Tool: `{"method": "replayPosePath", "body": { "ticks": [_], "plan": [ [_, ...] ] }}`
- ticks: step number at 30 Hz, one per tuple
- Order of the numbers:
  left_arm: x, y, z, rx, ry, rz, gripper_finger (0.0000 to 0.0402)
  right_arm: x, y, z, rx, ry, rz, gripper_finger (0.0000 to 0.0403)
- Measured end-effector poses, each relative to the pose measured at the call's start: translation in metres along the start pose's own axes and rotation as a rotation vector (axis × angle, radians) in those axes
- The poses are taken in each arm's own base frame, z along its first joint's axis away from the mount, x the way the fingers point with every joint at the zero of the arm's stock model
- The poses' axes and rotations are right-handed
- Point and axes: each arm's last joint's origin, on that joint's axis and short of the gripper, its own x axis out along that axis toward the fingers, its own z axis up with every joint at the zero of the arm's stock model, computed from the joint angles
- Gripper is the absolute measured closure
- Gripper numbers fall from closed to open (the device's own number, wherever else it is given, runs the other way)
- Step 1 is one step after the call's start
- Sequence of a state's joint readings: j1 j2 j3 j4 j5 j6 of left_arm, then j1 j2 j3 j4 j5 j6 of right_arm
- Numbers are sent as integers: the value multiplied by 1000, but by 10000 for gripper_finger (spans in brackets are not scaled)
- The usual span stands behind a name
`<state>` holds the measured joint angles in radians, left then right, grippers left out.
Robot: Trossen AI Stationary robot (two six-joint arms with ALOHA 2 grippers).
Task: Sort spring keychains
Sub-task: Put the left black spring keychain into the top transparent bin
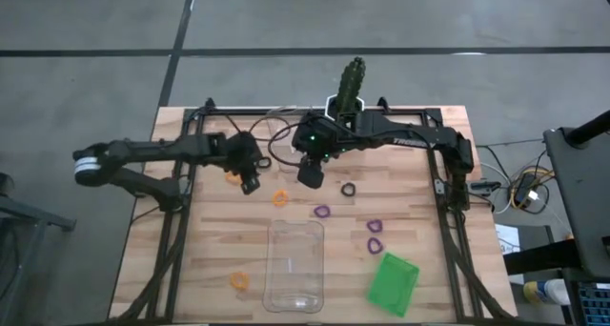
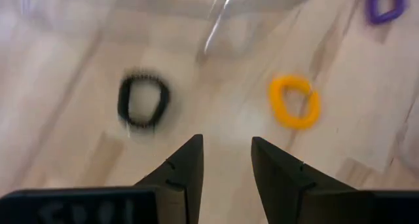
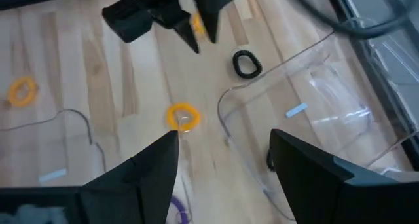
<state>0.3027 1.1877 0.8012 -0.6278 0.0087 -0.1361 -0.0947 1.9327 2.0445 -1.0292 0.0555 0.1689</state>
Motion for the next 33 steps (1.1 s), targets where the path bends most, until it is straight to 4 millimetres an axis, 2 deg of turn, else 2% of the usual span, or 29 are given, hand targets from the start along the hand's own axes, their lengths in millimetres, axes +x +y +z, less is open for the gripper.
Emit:
{"method": "replayPosePath", "body": {
  "ticks": [3, 11, 17, 28, 33],
  "plan": [
    [12, 0, 2, 92, 45, 11, 281, -1, 2, -2, 7, 14, -3, 174],
    [45, 7, -1, 183, 151, 100, 281, -6, 9, -4, -6, 13, -11, 177],
    [63, 10, 1, 259, 169, 157, 281, -8, 9, -5, -8, 19, -14, 179],
    [76, 14, 6, 269, 144, 223, 280, -8, 9, -5, 0, 19, -13, 179],
    [76, 16, 7, 258, 128, 177, 280, -8, 9, -5, 0, 18, -13, 179]
  ]
}}
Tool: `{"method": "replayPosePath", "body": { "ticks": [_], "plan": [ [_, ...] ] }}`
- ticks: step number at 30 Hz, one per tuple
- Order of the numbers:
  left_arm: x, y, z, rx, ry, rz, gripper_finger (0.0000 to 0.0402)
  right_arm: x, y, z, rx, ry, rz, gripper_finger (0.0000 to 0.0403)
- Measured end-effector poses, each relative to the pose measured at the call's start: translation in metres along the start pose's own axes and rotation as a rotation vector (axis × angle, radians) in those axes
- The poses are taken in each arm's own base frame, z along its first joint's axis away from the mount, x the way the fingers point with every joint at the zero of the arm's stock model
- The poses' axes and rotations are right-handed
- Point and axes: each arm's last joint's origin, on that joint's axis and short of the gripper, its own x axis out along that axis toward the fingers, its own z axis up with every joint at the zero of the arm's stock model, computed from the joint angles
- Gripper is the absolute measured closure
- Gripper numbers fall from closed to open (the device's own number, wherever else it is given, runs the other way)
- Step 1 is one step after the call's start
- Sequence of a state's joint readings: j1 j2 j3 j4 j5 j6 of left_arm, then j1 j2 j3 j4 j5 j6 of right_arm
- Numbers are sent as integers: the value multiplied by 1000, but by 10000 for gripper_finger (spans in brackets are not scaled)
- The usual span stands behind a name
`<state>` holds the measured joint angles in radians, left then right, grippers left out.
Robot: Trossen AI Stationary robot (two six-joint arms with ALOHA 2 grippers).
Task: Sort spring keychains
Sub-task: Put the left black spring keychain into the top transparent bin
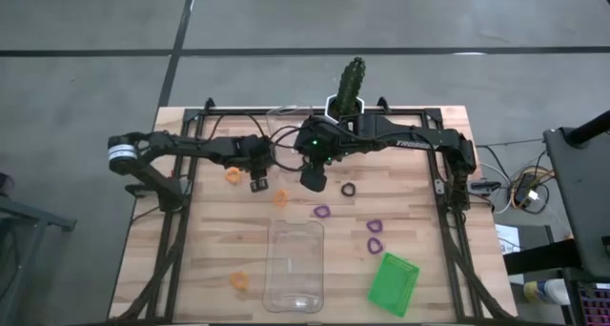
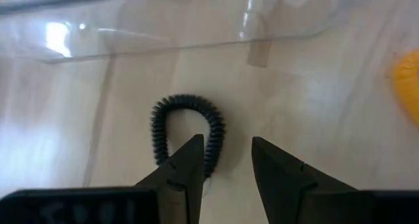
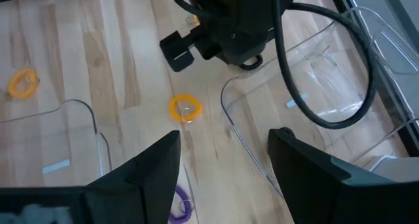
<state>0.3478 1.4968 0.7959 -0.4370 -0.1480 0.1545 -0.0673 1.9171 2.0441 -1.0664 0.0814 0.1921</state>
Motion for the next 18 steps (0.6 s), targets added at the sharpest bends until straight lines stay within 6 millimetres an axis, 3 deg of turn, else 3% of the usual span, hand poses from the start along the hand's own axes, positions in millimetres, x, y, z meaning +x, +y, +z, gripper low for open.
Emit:
{"method": "replayPosePath", "body": {
  "ticks": [14, 18],
  "plan": [
    [21, 8, -6, -38, 77, -39, 282, 0, 1, 0, 13, -1, 2, 179],
    [24, 8, -6, -64, 89, -42, 314, 0, 1, 0, 16, -1, 2, 179]
  ]
}}
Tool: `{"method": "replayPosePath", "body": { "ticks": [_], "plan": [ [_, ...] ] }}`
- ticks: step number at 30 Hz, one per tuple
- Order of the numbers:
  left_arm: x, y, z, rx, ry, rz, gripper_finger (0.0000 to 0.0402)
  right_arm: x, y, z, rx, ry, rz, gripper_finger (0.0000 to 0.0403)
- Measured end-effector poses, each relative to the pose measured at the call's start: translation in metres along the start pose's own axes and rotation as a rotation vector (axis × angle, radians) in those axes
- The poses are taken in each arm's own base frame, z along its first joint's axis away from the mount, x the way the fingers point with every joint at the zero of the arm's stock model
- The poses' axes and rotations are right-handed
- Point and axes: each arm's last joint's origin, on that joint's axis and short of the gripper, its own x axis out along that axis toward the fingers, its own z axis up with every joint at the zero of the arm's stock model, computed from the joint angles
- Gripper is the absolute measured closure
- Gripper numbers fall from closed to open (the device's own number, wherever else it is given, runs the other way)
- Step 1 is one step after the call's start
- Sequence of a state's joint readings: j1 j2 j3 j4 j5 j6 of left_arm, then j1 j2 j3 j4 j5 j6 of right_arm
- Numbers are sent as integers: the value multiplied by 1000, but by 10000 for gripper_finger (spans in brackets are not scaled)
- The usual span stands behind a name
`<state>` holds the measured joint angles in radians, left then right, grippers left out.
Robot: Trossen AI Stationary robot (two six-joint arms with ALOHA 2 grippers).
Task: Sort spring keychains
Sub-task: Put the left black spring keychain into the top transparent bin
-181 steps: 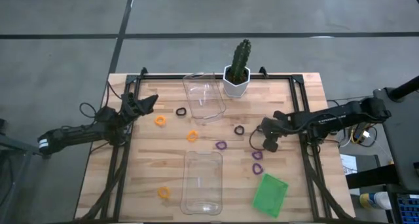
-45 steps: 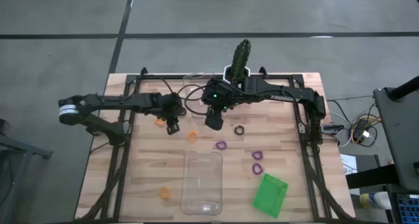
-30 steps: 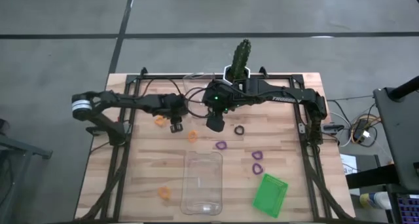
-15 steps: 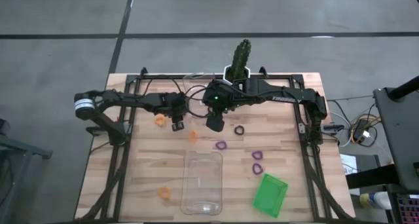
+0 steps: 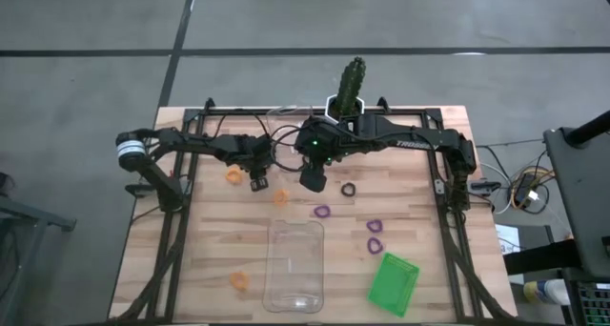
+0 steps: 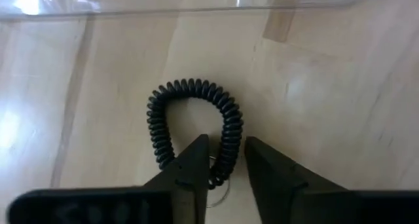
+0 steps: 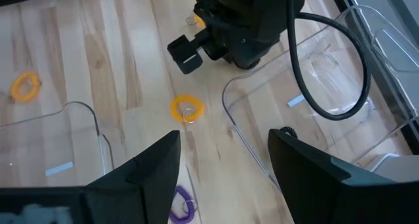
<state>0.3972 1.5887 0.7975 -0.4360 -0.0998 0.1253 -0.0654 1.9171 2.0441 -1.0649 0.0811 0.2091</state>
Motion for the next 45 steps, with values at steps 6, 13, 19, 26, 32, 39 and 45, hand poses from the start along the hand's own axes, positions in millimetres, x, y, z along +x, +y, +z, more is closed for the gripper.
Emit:
{"method": "replayPosePath", "body": {
  "ticks": [6, 13, 19, 26, 32, 39, 45],
  "plan": [
    [-6, 1, -1, -57, 9, 0, 387, 0, 0, 0, -1, 0, 0, 179],
    [-37, 3, -8, -96, 97, -6, 398, 0, 0, 0, 2, 2, 0, 179],
    [-95, 8, -7, -165, -50, -14, 400, 0, 0, -8, 22, 78, -14, 179],
    [-162, 17, 12, -197, -342, -19, 401, -2, 0, -17, 79, 165, -50, 179],
    [-171, 22, 49, -148, -527, -38, 401, -4, 0, -25, 133, 232, -102, 179],
    [-139, 29, 85, -110, -469, -43, 401, -10, 5, -32, 164, 271, -133, 179],
    [-107, 33, 98, -146, -280, -67, 363, -12, 13, -35, 159, 275, -149, 179]
  ]
}}
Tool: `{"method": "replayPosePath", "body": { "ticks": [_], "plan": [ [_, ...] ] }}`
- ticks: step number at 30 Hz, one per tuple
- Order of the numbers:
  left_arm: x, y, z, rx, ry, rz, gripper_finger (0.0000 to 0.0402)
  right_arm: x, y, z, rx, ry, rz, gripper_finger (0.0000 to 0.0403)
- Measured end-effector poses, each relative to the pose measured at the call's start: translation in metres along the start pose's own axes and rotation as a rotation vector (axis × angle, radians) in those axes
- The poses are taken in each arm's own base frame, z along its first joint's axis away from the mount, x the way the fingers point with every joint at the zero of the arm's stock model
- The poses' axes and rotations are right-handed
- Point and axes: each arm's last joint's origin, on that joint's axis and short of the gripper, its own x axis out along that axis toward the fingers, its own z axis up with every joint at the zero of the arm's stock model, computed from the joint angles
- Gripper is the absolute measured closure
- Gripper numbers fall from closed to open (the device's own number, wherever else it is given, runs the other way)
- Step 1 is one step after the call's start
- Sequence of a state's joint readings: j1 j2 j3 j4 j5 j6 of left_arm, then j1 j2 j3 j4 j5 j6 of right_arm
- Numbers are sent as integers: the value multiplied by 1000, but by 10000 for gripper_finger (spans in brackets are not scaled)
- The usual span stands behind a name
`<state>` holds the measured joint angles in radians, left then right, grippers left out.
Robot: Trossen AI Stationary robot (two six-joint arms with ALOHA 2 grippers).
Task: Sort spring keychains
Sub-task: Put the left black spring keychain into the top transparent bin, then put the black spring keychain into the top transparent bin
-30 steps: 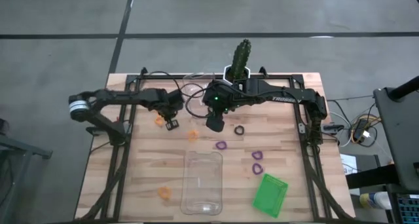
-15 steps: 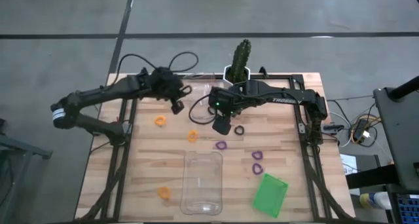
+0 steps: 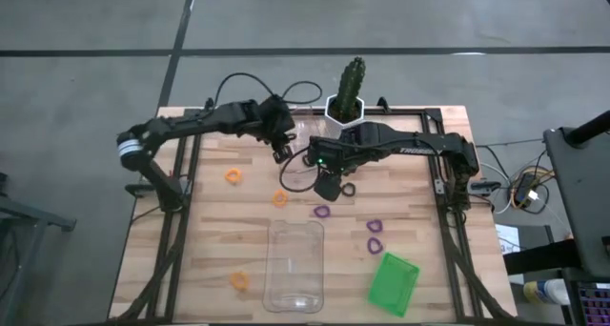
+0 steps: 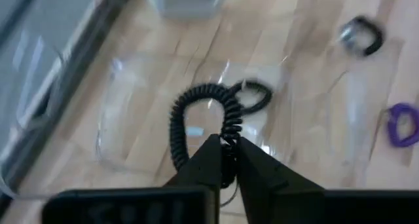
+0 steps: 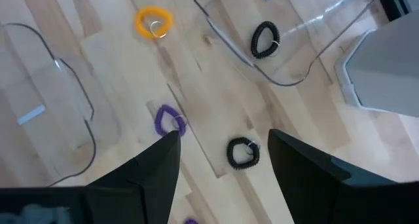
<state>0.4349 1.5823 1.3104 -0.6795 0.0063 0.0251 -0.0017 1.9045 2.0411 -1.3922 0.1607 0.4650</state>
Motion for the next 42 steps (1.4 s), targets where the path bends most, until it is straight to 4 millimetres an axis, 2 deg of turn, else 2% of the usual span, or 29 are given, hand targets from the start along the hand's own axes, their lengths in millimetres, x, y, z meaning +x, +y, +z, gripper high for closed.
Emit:
{"method": "replayPosePath", "body": {
  "ticks": [4, 8, 13, 17, 22, 26, 31, 36, 42],
  "plan": [
    [6, 0, 3, 0, 26, 4, 322, 2, 4, -3, -10, 2, -24, 179],
    [-4, 1, 11, -1, -16, 8, 296, 6, 3, -8, -8, 30, -64, 179],
    [-34, 1, 18, -10, -75, 18, 290, 17, 0, -16, -16, 92, -102, 179],
    [-63, 0, 18, -70, -152, 14, 290, 34, -2, -27, -42, 153, -118, 179],
    [-98, -1, 12, -183, -244, -2, 289, 59, -2, -46, -46, 295, 10, 179],
    [-118, -1, 8, -232, -299, -7, 289, 67, -6, -62, -18, 294, 127, 179],
    [-133, -1, 4, -257, -345, -12, 289, 71, -24, -82, 92, 193, 236, 179],
    [-137, -1, 3, -266, -358, -11, 289, 79, -51, -98, 255, 75, 293, 179],
    [-136, -1, 4, -287, -355, -15, 289, 95, -74, -118, 384, -8, 212, 179]
  ]
}}
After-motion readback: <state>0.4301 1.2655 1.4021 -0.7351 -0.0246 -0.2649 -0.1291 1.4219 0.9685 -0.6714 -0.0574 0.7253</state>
